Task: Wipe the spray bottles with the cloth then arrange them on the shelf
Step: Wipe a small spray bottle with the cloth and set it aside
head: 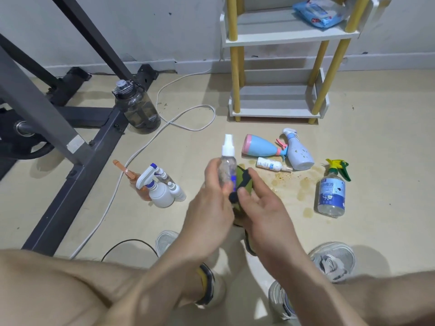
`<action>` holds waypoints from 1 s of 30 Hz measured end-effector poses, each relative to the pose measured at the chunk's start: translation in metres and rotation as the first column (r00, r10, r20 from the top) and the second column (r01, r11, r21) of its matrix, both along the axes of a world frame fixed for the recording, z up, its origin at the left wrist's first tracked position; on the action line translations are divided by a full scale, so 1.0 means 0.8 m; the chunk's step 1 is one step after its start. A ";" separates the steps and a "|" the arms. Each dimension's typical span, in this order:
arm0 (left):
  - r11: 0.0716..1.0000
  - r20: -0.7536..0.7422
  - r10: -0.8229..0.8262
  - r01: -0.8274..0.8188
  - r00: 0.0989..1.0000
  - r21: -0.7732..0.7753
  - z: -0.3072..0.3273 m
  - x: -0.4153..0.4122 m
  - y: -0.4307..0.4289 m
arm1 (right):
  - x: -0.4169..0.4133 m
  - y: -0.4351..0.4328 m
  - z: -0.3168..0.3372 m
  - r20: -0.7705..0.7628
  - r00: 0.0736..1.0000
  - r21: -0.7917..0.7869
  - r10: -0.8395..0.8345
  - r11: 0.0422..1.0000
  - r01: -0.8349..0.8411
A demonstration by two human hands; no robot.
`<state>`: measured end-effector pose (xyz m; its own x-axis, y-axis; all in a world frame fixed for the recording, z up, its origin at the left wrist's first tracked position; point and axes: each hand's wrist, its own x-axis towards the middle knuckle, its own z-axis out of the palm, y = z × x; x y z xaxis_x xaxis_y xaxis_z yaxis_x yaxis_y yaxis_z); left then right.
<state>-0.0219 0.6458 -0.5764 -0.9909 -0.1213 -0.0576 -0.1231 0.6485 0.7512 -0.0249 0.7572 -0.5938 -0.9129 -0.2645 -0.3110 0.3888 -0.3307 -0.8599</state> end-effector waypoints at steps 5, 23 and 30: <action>0.942 0.135 -0.286 0.304 0.949 -0.141 0.000 0.022 0.014 | -0.015 0.021 -0.003 -0.114 0.993 0.247 0.022 0.969 0.007; 0.968 -0.404 -0.087 -0.019 0.910 -0.252 0.006 -0.004 -0.034 | -0.036 0.004 -0.007 0.407 0.859 0.034 -0.310 0.945 0.324; 0.865 -0.148 -0.133 0.042 0.980 -0.501 -0.049 0.005 -0.015 | -0.046 -0.057 -0.018 0.498 0.793 0.029 -0.351 0.921 0.389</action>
<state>-0.0176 0.6335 -0.6158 -0.9873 -0.0009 0.1587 0.0528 0.9410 0.3343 -0.0615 0.7117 -0.6082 -0.6809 0.0238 -0.7320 0.5830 -0.5874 -0.5614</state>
